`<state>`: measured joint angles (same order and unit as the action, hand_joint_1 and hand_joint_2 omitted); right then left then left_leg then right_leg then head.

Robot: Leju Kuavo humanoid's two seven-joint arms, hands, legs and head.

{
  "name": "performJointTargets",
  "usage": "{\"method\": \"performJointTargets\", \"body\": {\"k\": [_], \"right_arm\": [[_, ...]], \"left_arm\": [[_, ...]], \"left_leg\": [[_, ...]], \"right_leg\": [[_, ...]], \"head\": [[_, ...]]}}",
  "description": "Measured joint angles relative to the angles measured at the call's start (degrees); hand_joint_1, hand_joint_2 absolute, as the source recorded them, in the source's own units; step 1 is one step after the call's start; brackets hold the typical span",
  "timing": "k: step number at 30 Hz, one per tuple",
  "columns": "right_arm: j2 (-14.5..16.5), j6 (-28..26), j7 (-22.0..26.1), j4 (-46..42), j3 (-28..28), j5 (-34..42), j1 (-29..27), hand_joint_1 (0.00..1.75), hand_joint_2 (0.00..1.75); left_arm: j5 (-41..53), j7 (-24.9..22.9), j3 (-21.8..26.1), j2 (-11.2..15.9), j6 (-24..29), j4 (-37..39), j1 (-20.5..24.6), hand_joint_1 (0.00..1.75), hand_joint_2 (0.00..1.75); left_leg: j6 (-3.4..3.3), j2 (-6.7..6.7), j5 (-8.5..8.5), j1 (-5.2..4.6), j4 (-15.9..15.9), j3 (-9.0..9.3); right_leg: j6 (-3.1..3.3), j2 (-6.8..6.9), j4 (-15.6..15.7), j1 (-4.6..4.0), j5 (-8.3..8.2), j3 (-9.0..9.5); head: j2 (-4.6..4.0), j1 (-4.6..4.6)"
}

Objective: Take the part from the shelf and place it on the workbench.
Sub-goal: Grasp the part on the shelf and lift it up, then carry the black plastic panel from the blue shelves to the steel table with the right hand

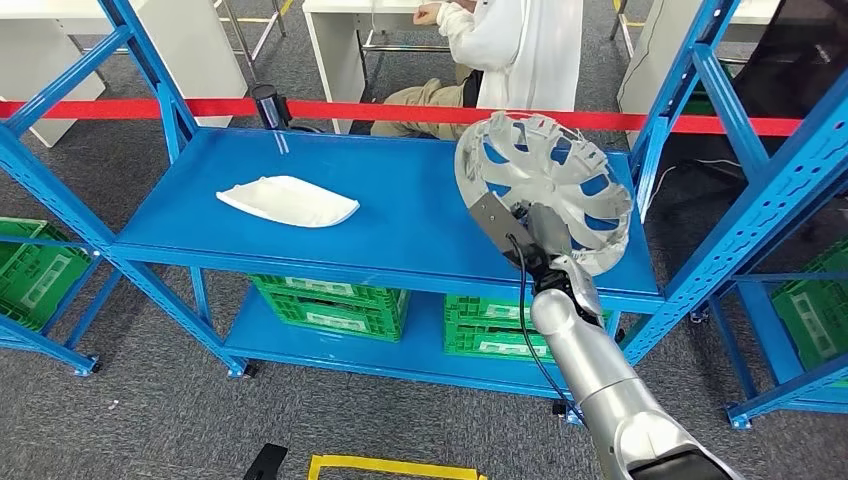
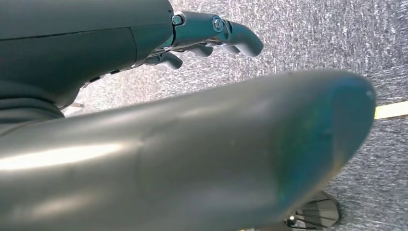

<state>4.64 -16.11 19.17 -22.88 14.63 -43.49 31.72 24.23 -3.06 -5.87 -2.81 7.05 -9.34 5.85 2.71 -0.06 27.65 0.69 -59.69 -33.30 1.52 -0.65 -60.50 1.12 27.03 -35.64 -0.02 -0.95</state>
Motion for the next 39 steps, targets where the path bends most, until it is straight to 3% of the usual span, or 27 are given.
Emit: {"method": "performJointTargets", "body": {"k": [2,3,7,14,17,26,33,37,39], "right_arm": [[0.0,-0.4,0.3,-2.6,0.0,1.1,-0.1,1.75,1.75],[0.0,-0.6,0.5,-3.9,0.0,1.7,-0.4,1.75,1.75],[-0.3,-1.7,1.4,-9.6,0.4,4.6,-2.1,1.75,1.75],[-2.2,-3.1,0.6,-25.3,4.2,7.3,-6.2,1.75,1.75],[-3.2,-3.6,-0.5,-32.0,6.3,7.5,-7.1,1.75,1.75],[-5.5,-4.5,-1.9,-46.3,12.3,6.0,-7.3,1.75,1.75],[-6.5,-2.7,-0.3,-55.7,16.0,9.8,-8.2,1.75,1.75],[-7.1,-2.5,0.4,-60.2,17.9,10.6,-9.0,1.75,1.75],[-7.3,-2.5,0.3,-61.7,18.5,10.6,-9.3,1.75,1.75]], "left_arm": [[0.0,0.1,0.2,0.0,0.0,0.0,-0.1,0.00,0.00],[0.0,0.1,0.2,0.0,0.0,0.0,-0.3,0.00,0.00],[0.2,0.4,0.6,0.0,0.0,0.0,-0.6,0.00,0.00],[0.7,0.7,1.2,-0.1,0.0,0.0,-0.9,0.00,0.00],[1.0,0.7,1.2,-0.1,0.0,0.0,-0.9,0.00,0.00],[1.1,0.8,2.0,-0.5,0.2,0.0,-1.0,0.00,0.00],[1.1,1.3,2.6,-0.7,0.3,0.0,-1.3,0.00,0.00],[1.4,1.2,2.6,-0.7,0.8,0.0,-1.5,0.00,1.75],[1.6,0.8,2.6,-0.7,1.2,0.0,-1.6,0.00,1.75]], "left_leg": [[-0.72,-0.14,-0.07,-0.31,1.0,0.21],[-0.87,-0.22,-0.31,-0.29,1.2,0.13],[-1.17,-0.61,-0.89,-0.36,1.8,-0.08],[-1.82,-0.64,-0.85,-0.66,1.6,-0.37],[-1.84,-0.62,-0.83,-0.70,1.6,-0.37],[-1.68,-0.60,-0.94,-0.62,1.7,-0.29],[-1.57,-0.60,-1.01,-0.60,1.8,-0.27],[-1.56,-0.60,-1.01,-0.60,1.8,-0.27],[-1.56,-0.60,-1.01,-0.60,1.8,-0.26]], "right_leg": [[-0.80,-0.05,0.4,-0.03,-0.35,-0.14],[-0.84,-0.03,0.6,-0.05,-0.48,-0.10],[0.45,0.26,1.4,-0.10,-1.08,-0.03],[-1.34,0.31,1.9,0.20,-1.36,0.05],[-1.74,0.29,2.0,0.26,-1.34,0.01],[-1.73,0.28,1.9,0.03,-1.33,-0.06],[-1.69,0.29,1.8,0.02,-1.31,-0.09],[-1.68,0.28,1.8,0.02,-1.30,-0.09],[-1.68,0.29,1.8,0.02,-1.30,-0.08]], "head": [[0.00,-0.02],[0.00,0.04],[0.00,0.31],[0.01,0.46],[0.01,0.46],[0.01,0.45],[0.00,0.45],[0.00,0.45],[0.00,0.46]]}}
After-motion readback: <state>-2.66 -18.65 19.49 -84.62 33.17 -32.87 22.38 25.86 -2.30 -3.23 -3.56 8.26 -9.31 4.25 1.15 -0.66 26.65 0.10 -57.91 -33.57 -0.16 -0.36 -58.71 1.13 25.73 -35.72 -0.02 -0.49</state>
